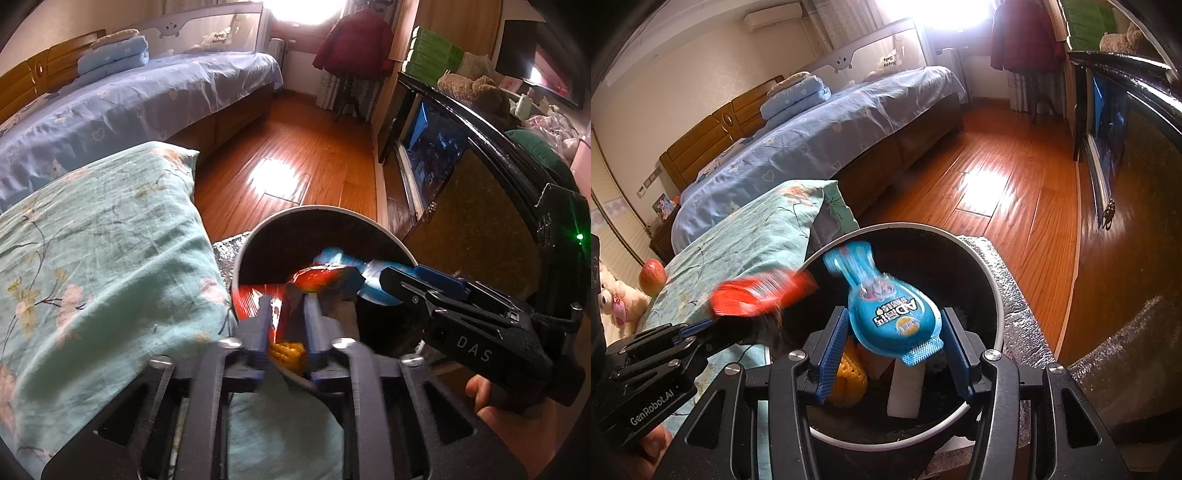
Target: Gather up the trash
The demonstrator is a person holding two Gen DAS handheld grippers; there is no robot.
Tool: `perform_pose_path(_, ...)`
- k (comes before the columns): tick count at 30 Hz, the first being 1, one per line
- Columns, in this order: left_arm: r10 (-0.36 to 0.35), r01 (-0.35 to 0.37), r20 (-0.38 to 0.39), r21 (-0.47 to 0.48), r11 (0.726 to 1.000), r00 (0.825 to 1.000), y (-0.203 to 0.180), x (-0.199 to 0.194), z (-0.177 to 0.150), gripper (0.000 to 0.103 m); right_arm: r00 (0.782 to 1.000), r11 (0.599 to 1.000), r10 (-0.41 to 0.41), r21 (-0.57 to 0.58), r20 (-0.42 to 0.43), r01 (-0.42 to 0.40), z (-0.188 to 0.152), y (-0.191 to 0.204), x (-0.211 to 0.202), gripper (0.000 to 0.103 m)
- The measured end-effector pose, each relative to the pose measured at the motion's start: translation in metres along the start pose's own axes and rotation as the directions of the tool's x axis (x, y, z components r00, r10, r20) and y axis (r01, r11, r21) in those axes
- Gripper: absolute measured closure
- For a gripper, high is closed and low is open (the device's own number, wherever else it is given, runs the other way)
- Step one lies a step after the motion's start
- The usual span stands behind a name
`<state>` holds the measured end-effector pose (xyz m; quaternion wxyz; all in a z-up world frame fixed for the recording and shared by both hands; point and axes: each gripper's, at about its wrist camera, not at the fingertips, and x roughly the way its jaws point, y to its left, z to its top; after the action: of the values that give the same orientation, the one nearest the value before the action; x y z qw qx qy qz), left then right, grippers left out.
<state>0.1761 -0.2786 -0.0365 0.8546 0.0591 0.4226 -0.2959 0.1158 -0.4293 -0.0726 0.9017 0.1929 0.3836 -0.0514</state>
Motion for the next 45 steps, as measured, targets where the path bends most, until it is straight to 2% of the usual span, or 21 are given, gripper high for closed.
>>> perform_pose_path(1,0.006,-0.006,0.007,0.0,1.0,1.0,0.001,-0.002,-0.001,0.072,1.0,1.0,-0.001,0.005,-0.001,0.001,0.0,0.0,0.0,0.051)
perform_pose_path(5,0.011,-0.011,0.022,-0.01,1.0,1.0,0.008,-0.014,-0.006,0.068,1.0,1.0,0.002,0.018,0.007,-0.002,-0.001,0.0,-0.005,0.048)
perform_pose_path(14,0.023,-0.018,0.076,-0.074,0.997,0.997,0.031,-0.055,-0.031,0.055,0.998,0.998,0.04,0.041,0.043,-0.042,-0.008,0.011,-0.028,0.032)
perform_pose_path(16,0.037,-0.028,0.103,-0.095,0.995,0.994,0.039,-0.07,-0.04,0.047,0.997,0.998,0.056,0.032,0.053,-0.057,-0.012,0.02,-0.035,0.025)
perform_pose_path(19,0.07,-0.052,0.14,-0.123,0.991,0.988,0.053,-0.092,-0.056,0.043,0.994,0.996,0.083,0.016,0.076,-0.084,-0.019,0.036,-0.048,0.021)
perform_pose_path(21,0.1,-0.077,0.158,-0.145,0.986,0.982,0.062,-0.105,-0.068,0.041,0.991,0.995,0.101,0.003,0.093,-0.102,-0.026,0.047,-0.056,0.017)
perform_pose_path(26,0.145,-0.105,0.197,-0.201,0.974,0.97,0.085,-0.134,-0.094,0.04,0.984,0.991,0.136,-0.025,0.111,-0.134,-0.045,0.071,-0.068,0.016)
perform_pose_path(32,0.224,-0.159,0.254,-0.253,0.954,0.941,0.1,-0.17,-0.119,0.034,0.978,0.987,0.153,-0.08,0.14,-0.143,-0.058,0.1,-0.084,0.015)
perform_pose_path(35,0.263,-0.185,0.291,-0.27,0.945,0.92,0.104,-0.19,-0.132,0.023,0.967,0.983,0.163,-0.11,0.194,-0.144,-0.061,0.114,-0.102,0.004)
perform_pose_path(36,0.284,-0.2,0.307,-0.279,0.939,0.908,0.106,-0.196,-0.138,0.019,0.96,0.982,0.168,-0.128,0.224,-0.142,-0.062,0.121,-0.11,0.0)
perform_pose_path(39,0.346,-0.246,0.34,-0.305,0.92,0.875,0.11,-0.21,-0.148,0.004,0.949,0.978,0.174,-0.155,0.264,-0.136,-0.065,0.133,-0.121,0.0)
perform_pose_path(40,0.362,-0.258,0.349,-0.311,0.915,0.864,0.111,-0.213,-0.151,0.002,0.946,0.978,0.173,-0.162,0.274,-0.132,-0.067,0.136,-0.123,0.0)
perform_pose_path(45,0.406,-0.298,0.372,-0.314,0.901,0.835,0.114,-0.224,-0.162,0.001,0.944,0.978,0.163,-0.174,0.285,-0.117,-0.075,0.142,-0.122,0.0)
